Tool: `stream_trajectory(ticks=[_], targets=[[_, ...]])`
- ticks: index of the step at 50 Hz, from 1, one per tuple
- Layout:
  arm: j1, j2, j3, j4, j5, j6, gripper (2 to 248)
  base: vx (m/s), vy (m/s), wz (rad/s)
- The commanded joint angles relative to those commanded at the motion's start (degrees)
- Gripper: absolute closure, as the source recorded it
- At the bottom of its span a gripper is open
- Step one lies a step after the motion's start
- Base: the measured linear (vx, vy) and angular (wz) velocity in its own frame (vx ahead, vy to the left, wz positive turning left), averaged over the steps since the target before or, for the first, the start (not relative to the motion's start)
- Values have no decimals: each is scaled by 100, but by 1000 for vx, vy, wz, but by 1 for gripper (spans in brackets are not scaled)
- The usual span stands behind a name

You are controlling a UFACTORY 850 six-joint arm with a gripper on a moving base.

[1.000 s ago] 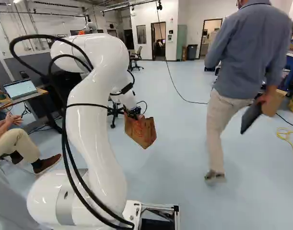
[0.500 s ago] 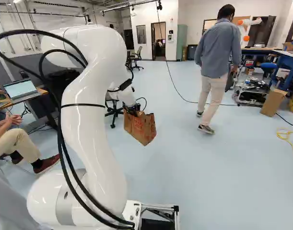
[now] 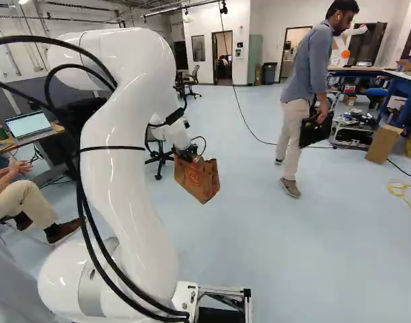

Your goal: Pick up the grocery bag from the ground

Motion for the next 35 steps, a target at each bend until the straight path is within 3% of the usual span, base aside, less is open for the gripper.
stream_trajectory(ticks=[35], targets=[[-112,1134,1311,-271,990,981,228,0,0,0]])
